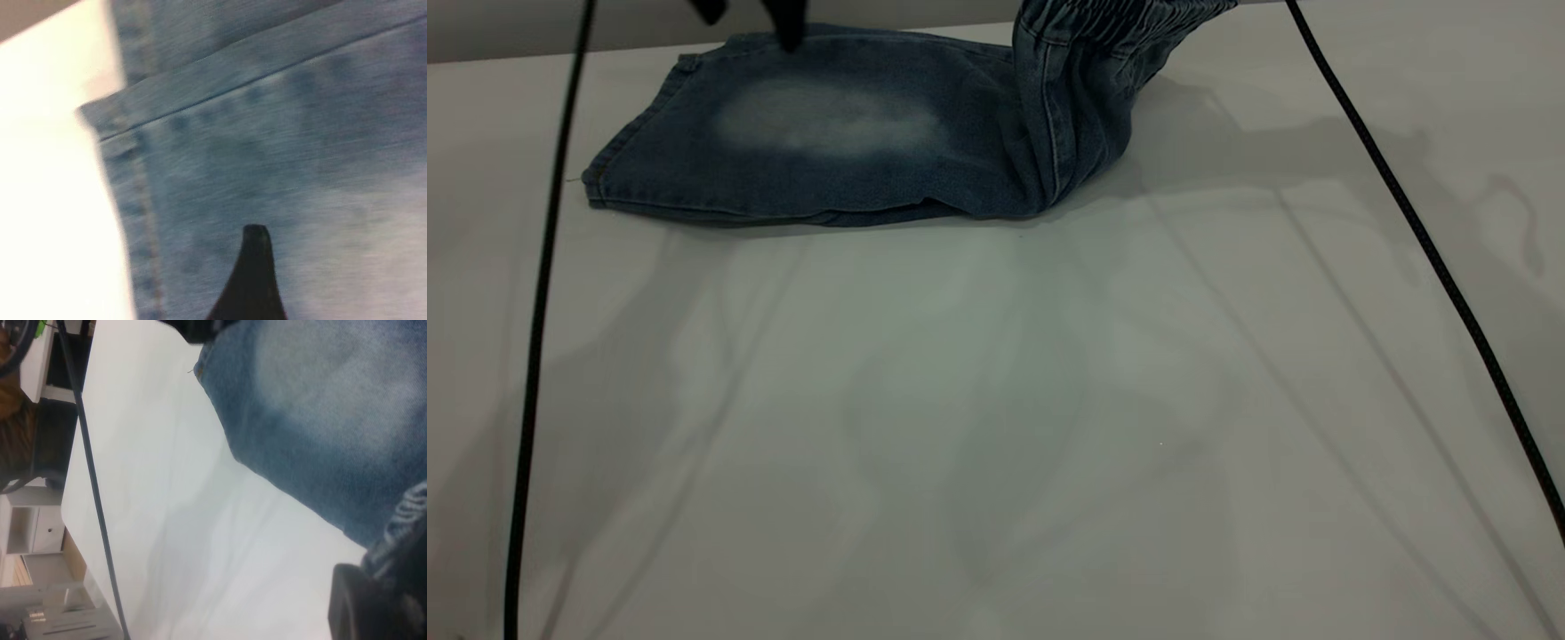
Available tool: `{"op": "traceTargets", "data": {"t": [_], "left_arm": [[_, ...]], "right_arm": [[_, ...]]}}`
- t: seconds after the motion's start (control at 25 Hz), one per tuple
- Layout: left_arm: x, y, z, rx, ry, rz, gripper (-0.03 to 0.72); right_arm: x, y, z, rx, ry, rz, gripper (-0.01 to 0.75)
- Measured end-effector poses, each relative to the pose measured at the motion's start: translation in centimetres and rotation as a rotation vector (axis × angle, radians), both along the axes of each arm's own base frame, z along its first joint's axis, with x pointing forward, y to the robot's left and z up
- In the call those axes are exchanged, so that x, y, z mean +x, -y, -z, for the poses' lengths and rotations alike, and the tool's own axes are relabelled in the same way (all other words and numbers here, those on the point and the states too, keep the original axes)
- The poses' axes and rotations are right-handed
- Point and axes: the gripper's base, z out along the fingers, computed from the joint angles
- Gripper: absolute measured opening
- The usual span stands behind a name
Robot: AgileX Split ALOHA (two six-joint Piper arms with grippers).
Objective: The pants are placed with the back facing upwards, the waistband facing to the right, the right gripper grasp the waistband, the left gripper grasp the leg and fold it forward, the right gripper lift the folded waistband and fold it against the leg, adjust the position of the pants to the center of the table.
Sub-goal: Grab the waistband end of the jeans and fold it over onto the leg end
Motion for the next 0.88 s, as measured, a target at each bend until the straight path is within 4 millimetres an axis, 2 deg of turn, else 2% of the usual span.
{"op": "traceTargets", "data": {"t": [0.12, 0.24, 0.72, 0.88], "left_arm": [[0.4, -2.1, 0.2, -0.004, -0.003, -0.043, 0.59], [0.5, -3.3, 1.2, -0.02, -0.025, -0.069, 0.59], [0.4, -3.4, 5.5, -0.03, -0.107, -0.077, 0.59], [0.4, -3.4, 5.7, -0.029, -0.11, -0.077, 0.59]], "right_arm": [[0.0, 0.0, 0.0, 0.0, 0.0, 0.0, 0.014], [0.0, 0.0, 0.0, 0.001, 0.0, 0.0, 0.014], [-0.1, -0.1, -0.1, 0.013, -0.012, -0.012, 0.014], [-0.1, -0.2, -0.4, 0.047, -0.021, -0.003, 0.014]]}}
